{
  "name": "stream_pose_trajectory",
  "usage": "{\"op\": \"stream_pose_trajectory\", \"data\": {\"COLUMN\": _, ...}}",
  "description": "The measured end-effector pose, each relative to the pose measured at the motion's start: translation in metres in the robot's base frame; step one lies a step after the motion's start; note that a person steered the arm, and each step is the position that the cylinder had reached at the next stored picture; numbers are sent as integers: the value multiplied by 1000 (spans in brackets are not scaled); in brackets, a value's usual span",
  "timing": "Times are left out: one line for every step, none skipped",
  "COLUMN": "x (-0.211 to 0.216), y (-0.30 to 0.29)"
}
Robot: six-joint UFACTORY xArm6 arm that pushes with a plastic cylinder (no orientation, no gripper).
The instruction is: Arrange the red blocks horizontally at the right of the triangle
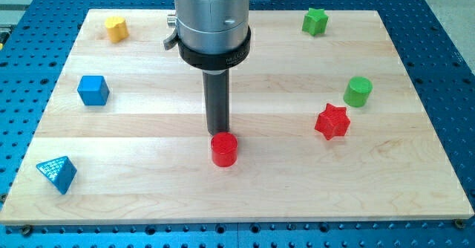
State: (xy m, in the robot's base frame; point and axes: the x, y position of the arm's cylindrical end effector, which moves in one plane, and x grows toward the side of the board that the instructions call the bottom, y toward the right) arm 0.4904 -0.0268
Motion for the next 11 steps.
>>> {"op": "stream_pose_trajectory", "data": {"x": 0, "y": 11}}
{"op": "stream_pose_trajectory", "data": {"x": 7, "y": 22}}
{"op": "stream_pose_trajectory", "data": {"x": 14, "y": 54}}
{"op": "stream_pose_trajectory", "data": {"x": 12, "y": 43}}
{"op": "stream_pose_trajectory", "data": {"x": -5, "y": -9}}
{"op": "stream_pose_trajectory", "data": {"x": -4, "y": -63}}
{"op": "stream_pose_trajectory", "data": {"x": 4, "y": -3}}
{"op": "stream_pose_trajectory", "data": {"x": 35, "y": 53}}
{"op": "stream_pose_trajectory", "data": {"x": 24, "y": 53}}
{"op": "stream_pose_trajectory", "data": {"x": -22, "y": 61}}
{"op": "stream_pose_trajectory", "data": {"x": -54, "y": 63}}
